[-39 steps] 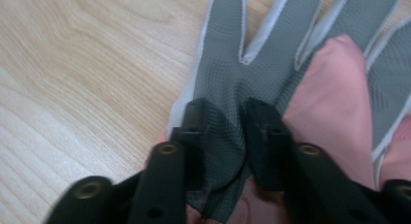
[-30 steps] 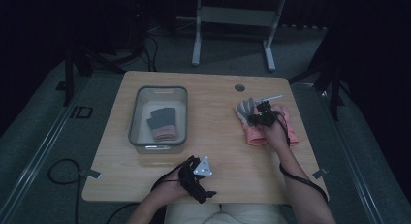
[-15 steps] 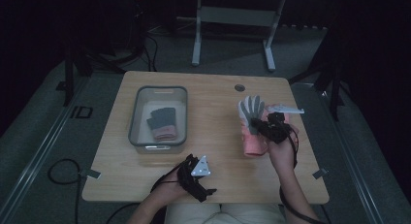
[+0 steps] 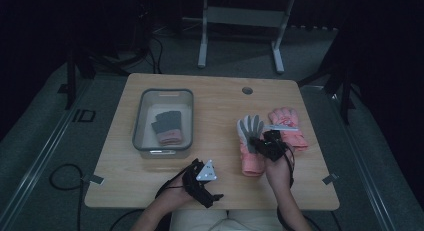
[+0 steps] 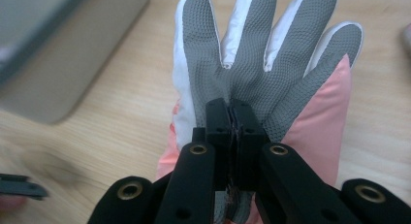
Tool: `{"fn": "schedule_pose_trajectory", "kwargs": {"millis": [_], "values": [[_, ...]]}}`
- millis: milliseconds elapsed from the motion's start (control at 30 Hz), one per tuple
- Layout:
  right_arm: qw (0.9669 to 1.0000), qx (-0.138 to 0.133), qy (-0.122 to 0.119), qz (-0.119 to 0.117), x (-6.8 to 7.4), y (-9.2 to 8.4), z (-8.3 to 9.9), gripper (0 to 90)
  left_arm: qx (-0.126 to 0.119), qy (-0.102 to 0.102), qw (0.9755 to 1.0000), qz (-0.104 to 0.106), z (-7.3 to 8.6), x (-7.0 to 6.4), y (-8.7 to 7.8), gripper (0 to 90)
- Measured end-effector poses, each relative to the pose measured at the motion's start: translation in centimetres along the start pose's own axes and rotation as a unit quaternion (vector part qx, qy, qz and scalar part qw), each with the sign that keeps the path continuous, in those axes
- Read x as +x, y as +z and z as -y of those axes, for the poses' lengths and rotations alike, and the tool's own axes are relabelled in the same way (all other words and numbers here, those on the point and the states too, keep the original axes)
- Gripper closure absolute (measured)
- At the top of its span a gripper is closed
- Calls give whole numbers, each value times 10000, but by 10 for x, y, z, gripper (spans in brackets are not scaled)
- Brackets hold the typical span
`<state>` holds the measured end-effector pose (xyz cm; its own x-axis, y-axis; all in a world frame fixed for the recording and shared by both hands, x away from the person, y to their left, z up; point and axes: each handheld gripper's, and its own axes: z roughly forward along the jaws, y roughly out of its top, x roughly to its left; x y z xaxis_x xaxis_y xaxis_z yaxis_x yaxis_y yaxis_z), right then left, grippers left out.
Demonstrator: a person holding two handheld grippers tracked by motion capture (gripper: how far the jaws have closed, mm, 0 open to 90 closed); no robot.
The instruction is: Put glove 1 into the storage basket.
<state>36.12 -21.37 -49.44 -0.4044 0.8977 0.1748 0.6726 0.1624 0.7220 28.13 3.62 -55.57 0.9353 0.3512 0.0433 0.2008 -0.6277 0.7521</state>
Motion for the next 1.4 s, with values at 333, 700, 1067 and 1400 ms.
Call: {"fn": "schedule_pose_trajectory", "kwargs": {"millis": [333,700,1067,1400], "values": [[9967,524,-625,48,5,45,10,852,73,7,10000,36,2,1,1,6],[9977,470,-481,-115,-3,57,3,813,82,24,10000,27,1,0,2,6],[9983,-66,-521,-268,-11,11,-17,712,85,38,9999,70,2,0,1,6],[9926,-417,-1139,103,-71,-43,-41,664,100,64,9999,60,1,-1,2,6]]}}
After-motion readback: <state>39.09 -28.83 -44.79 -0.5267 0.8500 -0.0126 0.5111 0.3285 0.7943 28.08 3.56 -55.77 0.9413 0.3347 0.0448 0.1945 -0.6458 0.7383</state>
